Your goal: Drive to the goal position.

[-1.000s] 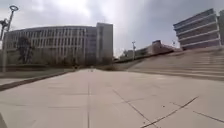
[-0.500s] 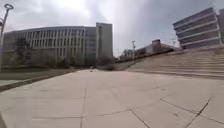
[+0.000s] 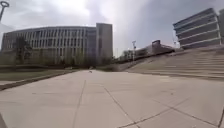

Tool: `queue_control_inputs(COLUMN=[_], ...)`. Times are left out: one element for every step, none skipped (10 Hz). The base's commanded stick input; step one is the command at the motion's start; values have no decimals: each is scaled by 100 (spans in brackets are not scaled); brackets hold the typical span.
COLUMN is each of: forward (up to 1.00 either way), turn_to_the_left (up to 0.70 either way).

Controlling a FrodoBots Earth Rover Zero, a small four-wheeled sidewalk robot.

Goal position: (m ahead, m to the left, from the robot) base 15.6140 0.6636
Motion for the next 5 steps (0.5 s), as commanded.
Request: queue_control_inputs(forward=[70, 70, 70, 70, 70], turn_to_the_left=[0, 0, 0, 0, 0])
